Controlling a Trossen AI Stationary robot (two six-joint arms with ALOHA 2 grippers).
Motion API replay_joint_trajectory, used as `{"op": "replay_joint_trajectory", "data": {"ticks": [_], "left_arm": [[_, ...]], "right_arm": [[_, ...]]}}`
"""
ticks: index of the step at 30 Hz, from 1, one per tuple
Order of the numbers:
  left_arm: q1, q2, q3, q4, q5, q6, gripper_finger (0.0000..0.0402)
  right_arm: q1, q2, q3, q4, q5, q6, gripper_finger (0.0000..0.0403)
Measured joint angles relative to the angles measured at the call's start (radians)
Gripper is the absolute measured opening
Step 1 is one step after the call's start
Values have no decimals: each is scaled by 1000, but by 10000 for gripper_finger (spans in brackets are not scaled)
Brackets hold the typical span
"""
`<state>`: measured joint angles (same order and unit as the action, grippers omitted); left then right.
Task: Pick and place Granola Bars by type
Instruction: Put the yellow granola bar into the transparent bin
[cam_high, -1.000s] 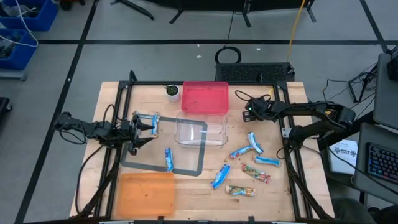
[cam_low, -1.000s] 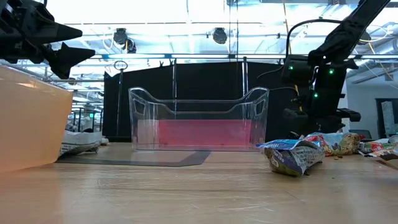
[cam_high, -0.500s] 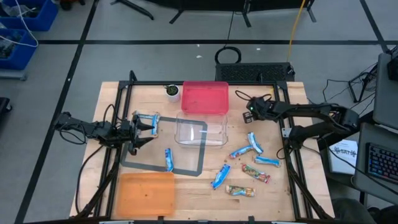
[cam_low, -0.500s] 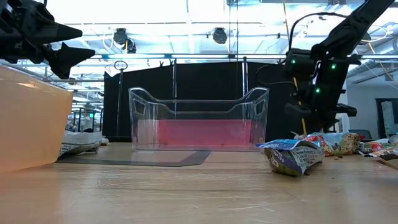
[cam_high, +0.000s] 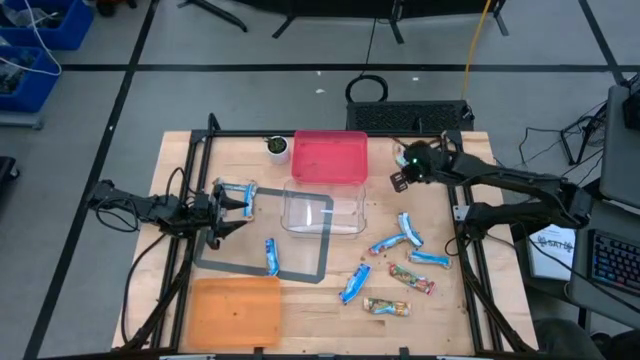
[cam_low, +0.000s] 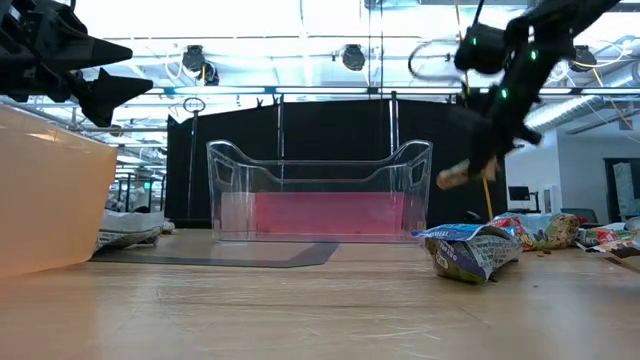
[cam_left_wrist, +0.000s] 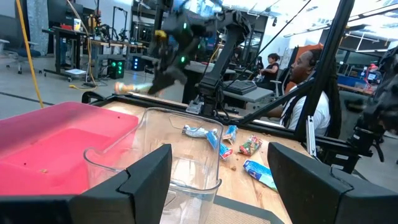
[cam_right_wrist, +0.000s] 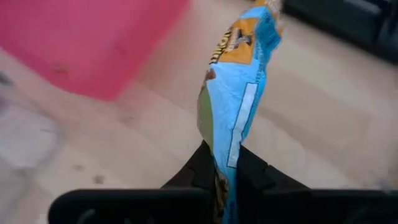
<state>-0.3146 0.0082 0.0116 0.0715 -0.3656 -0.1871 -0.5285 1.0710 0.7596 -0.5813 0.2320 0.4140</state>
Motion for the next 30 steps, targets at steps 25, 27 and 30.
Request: {"op": "replay_joint_trajectory", "data": {"ticks": [25, 27, 30], "left_arm": [[0, 0, 0, 0, 0, 0, 269], [0, 0, 0, 0, 0, 0, 269], [0, 0, 0, 0, 0, 0, 269]], "right_arm": [[19, 147, 871, -568, -287, -447, 15], [31, 189, 943, -619, -292, -481, 15], [57, 248, 1028, -663, -347, -518, 15]]}}
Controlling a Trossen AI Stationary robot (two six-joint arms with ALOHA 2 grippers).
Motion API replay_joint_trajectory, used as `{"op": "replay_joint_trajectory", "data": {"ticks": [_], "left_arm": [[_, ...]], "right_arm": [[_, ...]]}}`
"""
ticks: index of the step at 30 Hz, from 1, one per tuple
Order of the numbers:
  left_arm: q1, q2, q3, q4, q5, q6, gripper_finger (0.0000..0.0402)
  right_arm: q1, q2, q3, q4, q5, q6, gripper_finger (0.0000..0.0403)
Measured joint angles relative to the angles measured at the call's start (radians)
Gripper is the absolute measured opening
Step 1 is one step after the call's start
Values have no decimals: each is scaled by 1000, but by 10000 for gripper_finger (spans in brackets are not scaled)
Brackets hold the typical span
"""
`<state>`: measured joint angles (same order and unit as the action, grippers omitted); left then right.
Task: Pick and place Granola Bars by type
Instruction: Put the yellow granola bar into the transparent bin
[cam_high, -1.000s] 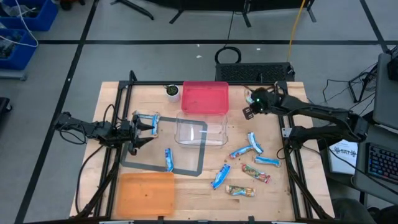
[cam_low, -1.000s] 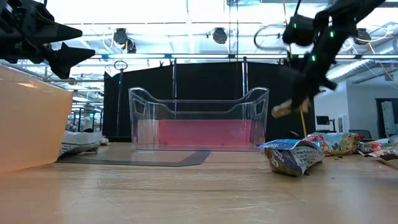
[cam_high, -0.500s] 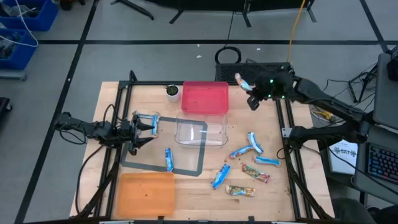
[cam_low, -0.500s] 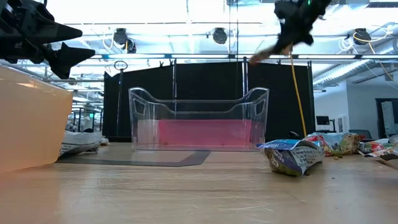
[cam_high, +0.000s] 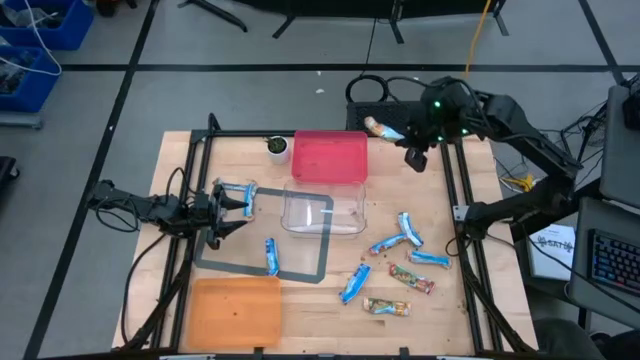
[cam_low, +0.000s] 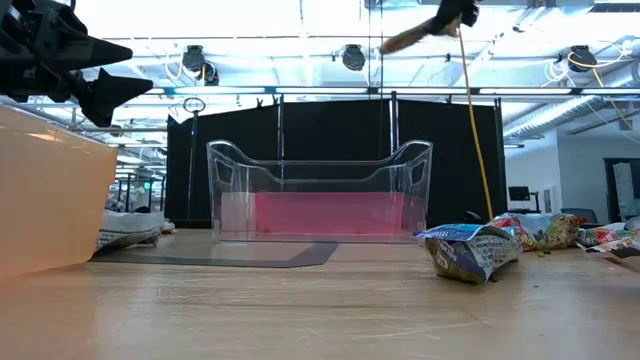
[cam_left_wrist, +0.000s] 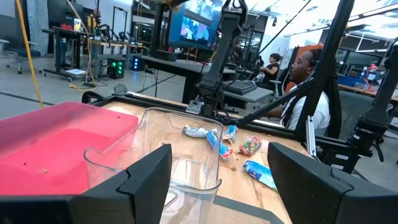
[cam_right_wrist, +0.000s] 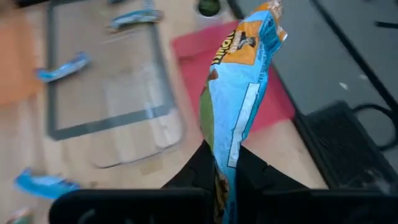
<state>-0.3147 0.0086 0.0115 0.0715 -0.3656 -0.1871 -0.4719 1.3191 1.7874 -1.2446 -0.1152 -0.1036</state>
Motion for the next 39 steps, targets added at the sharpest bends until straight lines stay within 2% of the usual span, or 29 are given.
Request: {"op": "replay_joint_trajectory", "data": {"ticks": [4, 9, 18, 24, 28, 31, 35, 39], "left_arm": [[0, 0, 0, 0, 0, 0, 269], [0, 0, 0, 0, 0, 0, 269], [0, 0, 0, 0, 0, 0, 269], [0, 0, 0, 0, 0, 0, 269], [0, 0, 0, 0, 0, 0, 269], [0, 0, 0, 0, 0, 0, 269], [0, 0, 0, 0, 0, 0, 269], [0, 0, 0, 0, 0, 0, 269]], "right_arm": [[38, 67, 83, -18, -73, -35, 14], [87, 133, 129, -18, -73, -85, 14], [200, 212, 132, 18, -66, -121, 13], [272, 221, 68, 177, 62, -134, 13], [288, 222, 0, 235, 90, -107, 13], [298, 221, -63, 302, 107, -48, 13], [322, 223, -132, 369, 226, 32, 13], [335, 222, -200, 436, 277, 128, 13]]}}
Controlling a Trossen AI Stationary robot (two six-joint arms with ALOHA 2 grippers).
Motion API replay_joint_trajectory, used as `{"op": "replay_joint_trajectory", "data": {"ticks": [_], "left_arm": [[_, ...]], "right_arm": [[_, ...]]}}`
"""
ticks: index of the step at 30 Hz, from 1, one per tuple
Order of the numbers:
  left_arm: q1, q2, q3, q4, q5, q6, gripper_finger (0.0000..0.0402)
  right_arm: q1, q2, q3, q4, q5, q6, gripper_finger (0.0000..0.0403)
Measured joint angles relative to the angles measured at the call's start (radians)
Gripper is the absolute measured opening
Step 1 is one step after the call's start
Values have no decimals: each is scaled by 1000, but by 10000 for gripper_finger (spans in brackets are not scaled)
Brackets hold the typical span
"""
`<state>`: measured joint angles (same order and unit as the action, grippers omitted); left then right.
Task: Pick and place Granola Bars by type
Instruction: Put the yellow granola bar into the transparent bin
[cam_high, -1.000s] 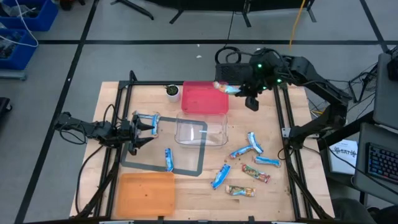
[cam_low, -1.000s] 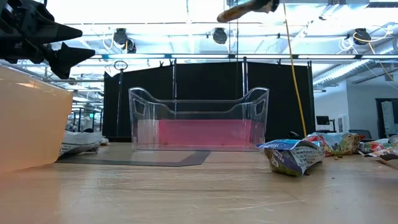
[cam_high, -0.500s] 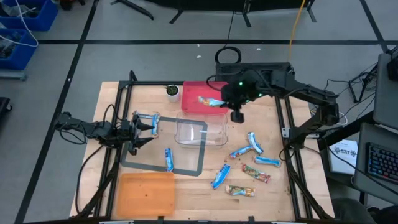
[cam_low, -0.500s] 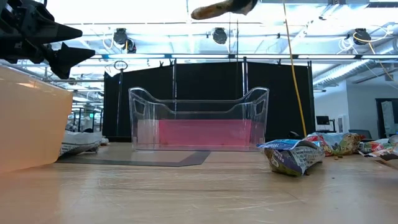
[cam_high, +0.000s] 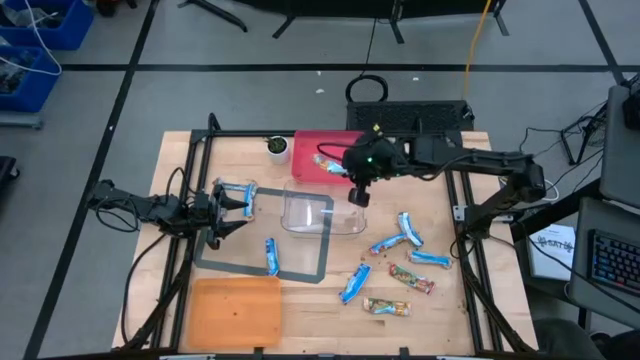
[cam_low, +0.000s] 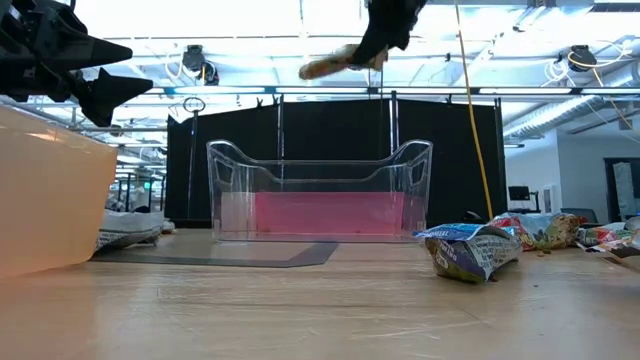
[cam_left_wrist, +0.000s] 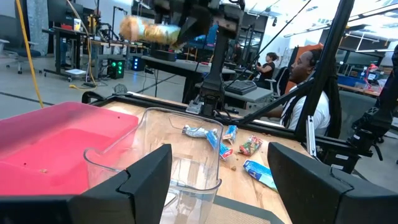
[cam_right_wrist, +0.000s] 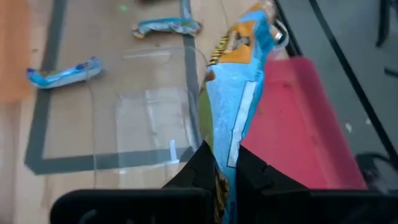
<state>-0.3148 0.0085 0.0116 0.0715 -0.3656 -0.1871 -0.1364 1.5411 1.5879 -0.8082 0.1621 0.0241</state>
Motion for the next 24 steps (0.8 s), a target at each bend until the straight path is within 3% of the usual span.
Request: {"op": "replay_joint_trajectory", "data": {"ticks": [14, 24], "left_arm": [[0, 0, 0, 0, 0, 0, 269], [0, 0, 0, 0, 0, 0, 269]], "right_arm": [[33, 0, -173, 155, 99, 276, 13], [73, 3, -271, 285, 99, 324, 12]]}}
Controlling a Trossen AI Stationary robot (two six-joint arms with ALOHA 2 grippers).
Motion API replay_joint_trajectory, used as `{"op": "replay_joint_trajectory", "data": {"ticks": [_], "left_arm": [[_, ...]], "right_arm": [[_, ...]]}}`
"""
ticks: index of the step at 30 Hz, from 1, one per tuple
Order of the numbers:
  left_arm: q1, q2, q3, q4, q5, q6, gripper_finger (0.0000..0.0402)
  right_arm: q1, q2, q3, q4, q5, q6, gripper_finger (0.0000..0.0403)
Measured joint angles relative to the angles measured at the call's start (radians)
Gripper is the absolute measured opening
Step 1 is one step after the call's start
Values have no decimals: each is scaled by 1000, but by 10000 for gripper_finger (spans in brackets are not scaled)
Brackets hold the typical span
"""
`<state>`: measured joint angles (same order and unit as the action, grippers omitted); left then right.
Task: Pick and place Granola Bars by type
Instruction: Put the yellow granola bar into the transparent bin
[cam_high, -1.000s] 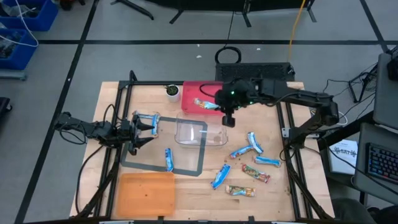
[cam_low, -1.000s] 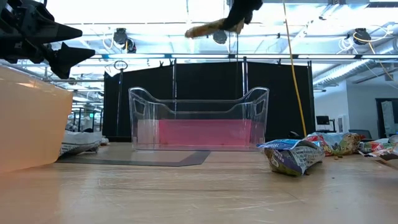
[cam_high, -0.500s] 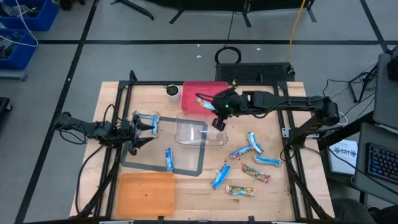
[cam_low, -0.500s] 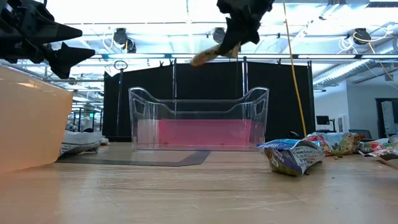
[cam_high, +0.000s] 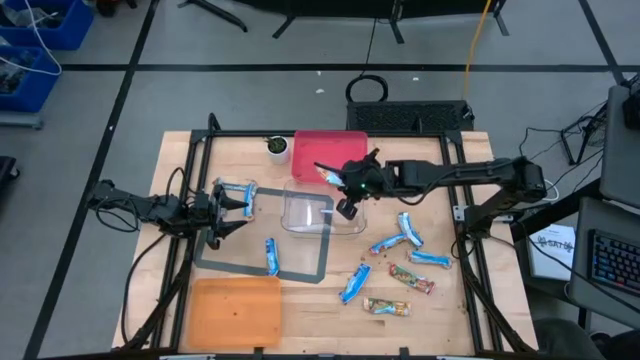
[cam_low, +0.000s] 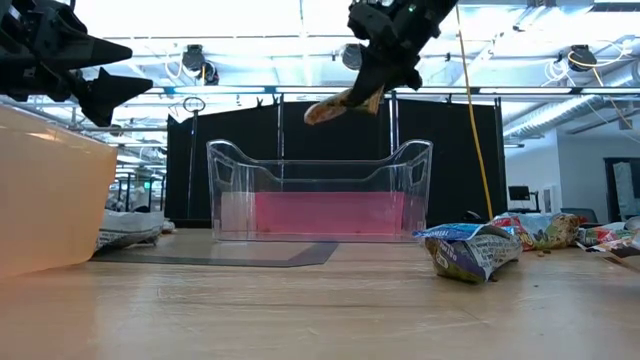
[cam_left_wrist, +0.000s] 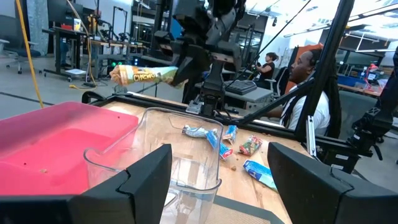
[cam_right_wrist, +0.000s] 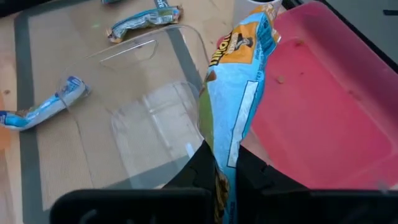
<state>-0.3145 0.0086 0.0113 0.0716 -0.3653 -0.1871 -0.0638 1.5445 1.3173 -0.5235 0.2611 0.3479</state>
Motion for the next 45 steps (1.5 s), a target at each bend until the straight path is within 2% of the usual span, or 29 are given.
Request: {"op": "replay_joint_trajectory", "data": {"ticks": [9, 14, 21, 45], "left_arm": [[0, 0, 0, 3, 0, 0, 269], [0, 0, 0, 4, 0, 0, 269], [0, 0, 0, 5, 0, 0, 269], [0, 0, 0, 7, 5, 0, 269]], "right_arm": [[1, 134, -9, 32, -81, -27, 12], [1, 172, -9, 11, -82, -47, 12], [8, 230, -9, -6, -135, -57, 12], [-21, 322, -4, -39, -194, -88, 12]]}}
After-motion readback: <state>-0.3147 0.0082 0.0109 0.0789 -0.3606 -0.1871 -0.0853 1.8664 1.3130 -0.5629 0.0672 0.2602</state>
